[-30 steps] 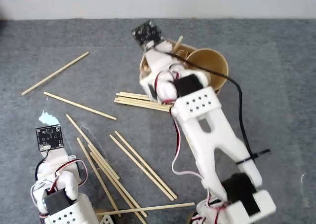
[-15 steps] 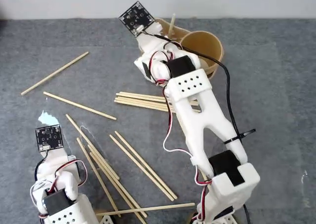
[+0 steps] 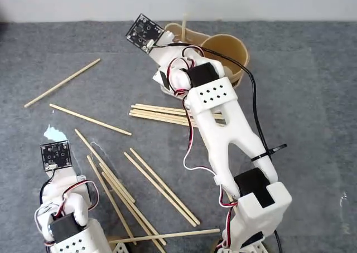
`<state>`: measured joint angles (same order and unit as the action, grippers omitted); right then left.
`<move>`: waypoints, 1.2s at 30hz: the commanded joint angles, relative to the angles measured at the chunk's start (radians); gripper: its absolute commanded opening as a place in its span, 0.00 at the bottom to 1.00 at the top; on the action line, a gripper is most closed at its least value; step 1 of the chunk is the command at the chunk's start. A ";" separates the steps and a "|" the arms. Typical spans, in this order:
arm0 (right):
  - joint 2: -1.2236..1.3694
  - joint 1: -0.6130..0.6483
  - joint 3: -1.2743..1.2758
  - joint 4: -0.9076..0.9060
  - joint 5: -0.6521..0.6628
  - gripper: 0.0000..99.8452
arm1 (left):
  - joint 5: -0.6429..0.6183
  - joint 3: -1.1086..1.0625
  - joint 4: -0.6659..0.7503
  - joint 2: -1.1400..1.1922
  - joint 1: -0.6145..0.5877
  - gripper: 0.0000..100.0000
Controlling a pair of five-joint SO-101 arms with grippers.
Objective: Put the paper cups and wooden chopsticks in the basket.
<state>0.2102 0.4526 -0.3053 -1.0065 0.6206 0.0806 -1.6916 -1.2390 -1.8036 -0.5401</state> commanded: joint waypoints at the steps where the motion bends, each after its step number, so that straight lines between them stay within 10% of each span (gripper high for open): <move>1: -0.002 -0.004 -0.095 -0.084 0.095 0.01 | 0.005 0.008 -0.003 -0.017 0.005 0.01; 8: 0.004 -0.021 -0.155 -0.122 0.226 0.01 | 0.005 0.008 -0.003 -0.017 0.005 0.01; 36: 0.176 -0.087 -0.181 0.209 -0.074 0.26 | 0.005 0.008 -0.003 -0.017 0.005 0.01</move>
<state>0.3943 0.3943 -0.4434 -0.8055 0.5608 0.0806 -1.6916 -1.2390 -1.8036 -0.5401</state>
